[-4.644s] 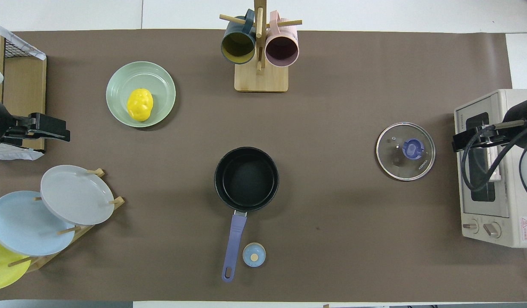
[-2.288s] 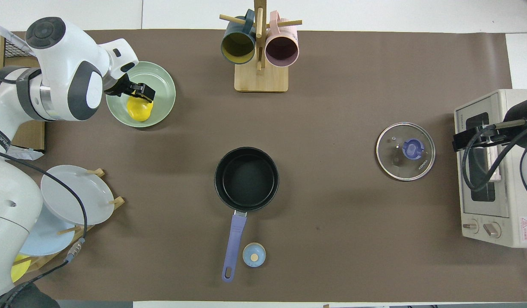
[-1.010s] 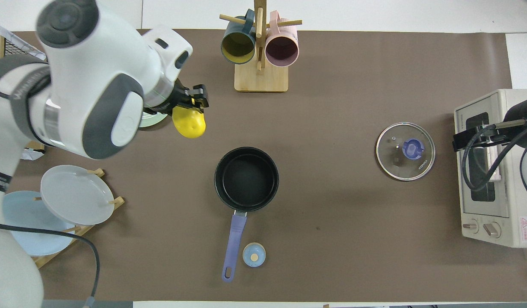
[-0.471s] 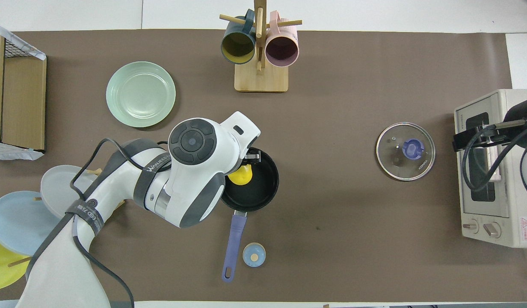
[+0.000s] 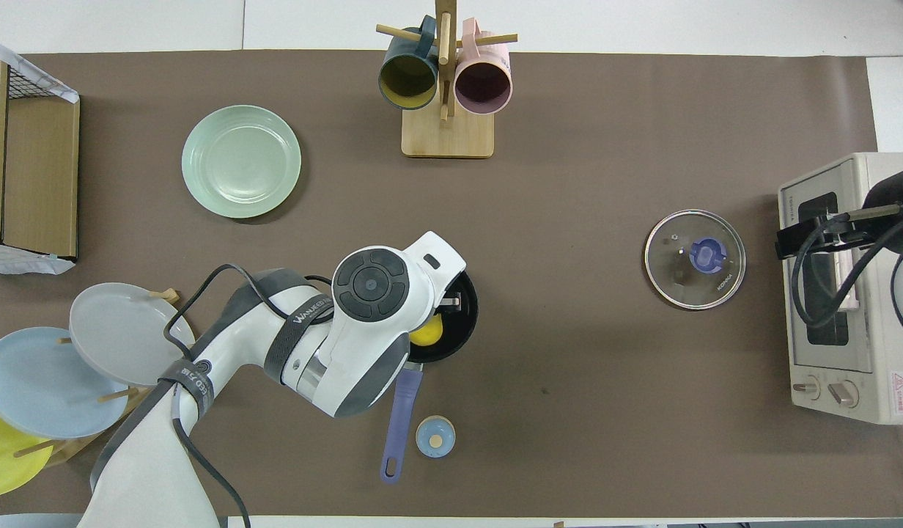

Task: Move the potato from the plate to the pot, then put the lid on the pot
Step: 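Carry the potato with the left gripper and lower it into the black pot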

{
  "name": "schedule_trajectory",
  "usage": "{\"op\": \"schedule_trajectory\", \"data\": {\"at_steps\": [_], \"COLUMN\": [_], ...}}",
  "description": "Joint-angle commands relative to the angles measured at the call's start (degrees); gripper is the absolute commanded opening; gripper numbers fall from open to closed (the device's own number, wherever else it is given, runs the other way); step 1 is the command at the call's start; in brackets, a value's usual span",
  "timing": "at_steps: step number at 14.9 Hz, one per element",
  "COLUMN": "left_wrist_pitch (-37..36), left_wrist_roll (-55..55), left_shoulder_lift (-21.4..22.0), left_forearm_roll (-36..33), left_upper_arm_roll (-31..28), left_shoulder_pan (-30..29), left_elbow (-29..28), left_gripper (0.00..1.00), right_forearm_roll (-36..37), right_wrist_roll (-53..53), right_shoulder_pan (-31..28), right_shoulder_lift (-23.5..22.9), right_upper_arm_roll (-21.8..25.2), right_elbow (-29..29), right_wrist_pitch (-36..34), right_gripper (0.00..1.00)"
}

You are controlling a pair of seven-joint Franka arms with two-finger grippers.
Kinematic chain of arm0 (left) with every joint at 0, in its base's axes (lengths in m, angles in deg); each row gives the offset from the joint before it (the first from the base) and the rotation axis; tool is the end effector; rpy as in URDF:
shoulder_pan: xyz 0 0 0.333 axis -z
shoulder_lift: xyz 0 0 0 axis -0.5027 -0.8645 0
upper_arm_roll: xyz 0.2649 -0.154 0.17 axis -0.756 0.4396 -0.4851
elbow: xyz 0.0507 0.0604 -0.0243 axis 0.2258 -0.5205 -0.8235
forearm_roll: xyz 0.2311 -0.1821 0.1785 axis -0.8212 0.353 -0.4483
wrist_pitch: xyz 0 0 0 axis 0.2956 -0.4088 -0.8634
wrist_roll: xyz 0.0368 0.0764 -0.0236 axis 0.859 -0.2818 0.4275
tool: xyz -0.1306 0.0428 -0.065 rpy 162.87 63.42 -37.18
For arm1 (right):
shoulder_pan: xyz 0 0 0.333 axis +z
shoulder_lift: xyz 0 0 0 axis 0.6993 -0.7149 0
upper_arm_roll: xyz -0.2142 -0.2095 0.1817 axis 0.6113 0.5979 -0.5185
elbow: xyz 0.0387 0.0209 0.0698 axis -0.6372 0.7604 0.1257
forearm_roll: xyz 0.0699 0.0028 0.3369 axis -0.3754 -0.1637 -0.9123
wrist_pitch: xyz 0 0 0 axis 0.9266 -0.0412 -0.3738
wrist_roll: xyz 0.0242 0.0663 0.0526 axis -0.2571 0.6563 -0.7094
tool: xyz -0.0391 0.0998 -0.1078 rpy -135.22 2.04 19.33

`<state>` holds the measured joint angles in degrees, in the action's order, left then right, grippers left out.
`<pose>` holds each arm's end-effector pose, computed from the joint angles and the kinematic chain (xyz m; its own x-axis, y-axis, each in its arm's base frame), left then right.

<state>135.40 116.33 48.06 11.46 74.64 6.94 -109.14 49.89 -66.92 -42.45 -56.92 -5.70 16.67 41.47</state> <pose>0.4221 -0.3751 0.3636 0.9977 -0.0672 -0.0099 -0.0663 -0.9951 0.0729 0.4881 -0.0123 0.5720 0.9924 0.0922 -0.0810 0.0943 -0.9953 0.0221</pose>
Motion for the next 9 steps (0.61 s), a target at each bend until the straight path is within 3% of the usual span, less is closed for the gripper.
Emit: {"op": "schedule_trajectory", "data": {"at_steps": [1, 9], "left_wrist_pitch": [3.22, 6.91], "left_wrist_roll": [2.16, 4.45], "left_shoulder_lift": [-0.44, -1.14], "left_forearm_roll": [-1.46, -3.48], "left_upper_arm_roll": [-1.05, -1.14], "left_shoulder_pan": [1.72, 3.74], "left_elbow": [-1.72, -4.88], "left_gripper": [0.00, 0.00], "right_forearm_roll": [-0.01, -0.01], "right_wrist_roll": [0.96, 1.05], "right_shoulder_pan": [0.20, 0.20], "right_shoulder_lift": [0.34, 0.34], "right_upper_arm_roll": [0.23, 0.23], "right_elbow": [-0.12, -0.21], "right_wrist_pitch": [-0.38, -0.38], "right_gripper": [1.00, 1.00]}}
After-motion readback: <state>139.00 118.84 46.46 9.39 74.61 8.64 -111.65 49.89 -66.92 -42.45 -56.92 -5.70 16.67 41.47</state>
